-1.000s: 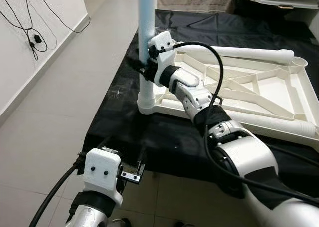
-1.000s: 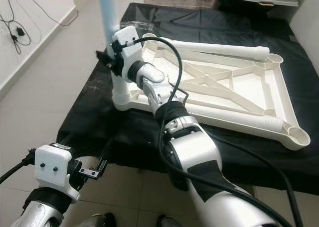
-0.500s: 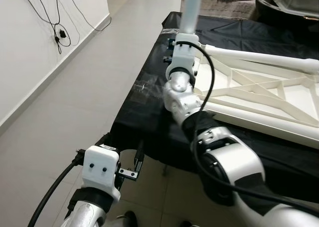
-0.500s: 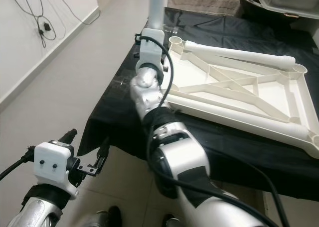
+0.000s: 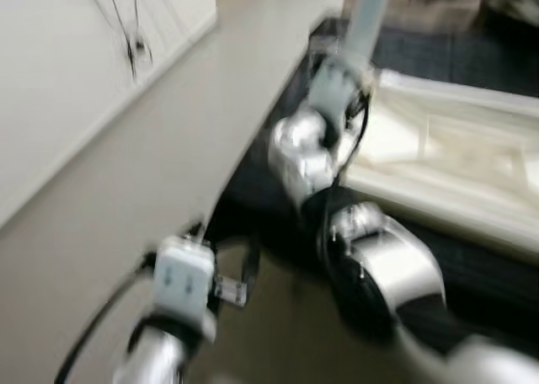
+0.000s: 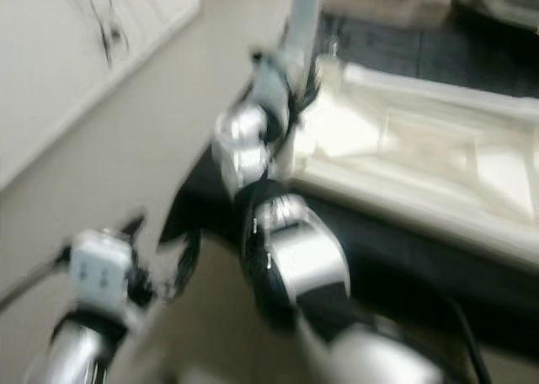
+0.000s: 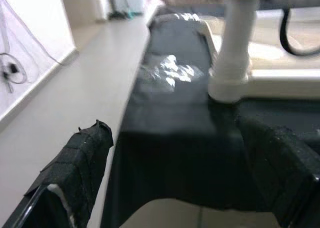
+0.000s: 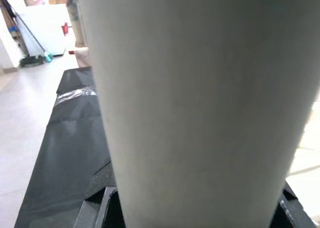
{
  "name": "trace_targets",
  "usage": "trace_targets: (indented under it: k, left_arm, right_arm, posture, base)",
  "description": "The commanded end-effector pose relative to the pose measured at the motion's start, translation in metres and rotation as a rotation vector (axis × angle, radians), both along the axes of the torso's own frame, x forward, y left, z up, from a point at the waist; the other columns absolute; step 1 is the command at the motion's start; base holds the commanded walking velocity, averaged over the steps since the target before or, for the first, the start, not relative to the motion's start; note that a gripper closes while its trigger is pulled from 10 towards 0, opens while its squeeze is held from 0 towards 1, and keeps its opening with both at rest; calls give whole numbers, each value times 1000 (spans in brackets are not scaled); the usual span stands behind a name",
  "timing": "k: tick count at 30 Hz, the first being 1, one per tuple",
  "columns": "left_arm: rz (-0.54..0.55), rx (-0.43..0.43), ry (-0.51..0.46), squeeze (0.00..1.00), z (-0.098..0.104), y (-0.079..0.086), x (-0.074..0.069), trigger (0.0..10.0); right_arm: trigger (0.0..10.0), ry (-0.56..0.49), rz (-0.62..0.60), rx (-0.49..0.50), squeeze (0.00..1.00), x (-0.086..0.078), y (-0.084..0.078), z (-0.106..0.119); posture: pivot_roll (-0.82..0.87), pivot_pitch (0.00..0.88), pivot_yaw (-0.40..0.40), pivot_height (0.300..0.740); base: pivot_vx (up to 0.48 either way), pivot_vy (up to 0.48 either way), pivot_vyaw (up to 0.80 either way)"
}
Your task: Building children table
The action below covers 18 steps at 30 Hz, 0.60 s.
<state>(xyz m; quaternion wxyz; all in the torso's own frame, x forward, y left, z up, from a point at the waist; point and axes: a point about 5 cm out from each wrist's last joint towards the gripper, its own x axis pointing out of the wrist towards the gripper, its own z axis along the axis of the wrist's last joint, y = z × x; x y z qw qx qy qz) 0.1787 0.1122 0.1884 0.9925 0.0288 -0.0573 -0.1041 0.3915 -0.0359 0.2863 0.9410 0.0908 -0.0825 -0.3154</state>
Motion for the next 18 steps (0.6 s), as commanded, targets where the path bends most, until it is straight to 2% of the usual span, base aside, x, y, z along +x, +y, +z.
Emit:
trace_targets:
  k: [1, 10, 11, 12, 13, 18]
  left_arm:
    - [-9, -2, 22, 0, -4, -2, -1, 10000]
    - [-15, -4, 19, 0, -5, -3, 2, 10000]
    - [-16, -3, 18, 0, -5, -3, 3, 10000]
    - [-16, -3, 18, 0, -5, -3, 3, 10000]
    - [-17, -4, 16, 0, -5, -4, 3, 10000]
    - [-18, -5, 15, 0, -5, -4, 4, 10000]
  right_arm:
    - [10000, 239, -9, 134, 0, -1, -5, -55]
    - [10000, 233, 10, 136, 0, -1, -3, -55]
    - [10000, 231, 12, 135, 839, -1, -2, -55]
    - [10000, 231, 12, 135, 839, -1, -2, -55]
    - [10000, 229, 17, 133, 1000, -1, -2, -54]
    - [10000, 228, 30, 136, 1000, -1, -1, -54]
  posture:
    - [129, 221, -53, 740]
    - [127, 211, -48, 740]
    - [125, 209, -45, 740]
    - [125, 209, -45, 740]
    - [125, 209, -45, 740]
    - [124, 206, -46, 740]
  base:
    - [0, 0, 0]
    - [0, 0, 0]
    - [0, 0, 0]
    - [0, 0, 0]
    - [0, 0, 0]
    - [0, 0, 0]
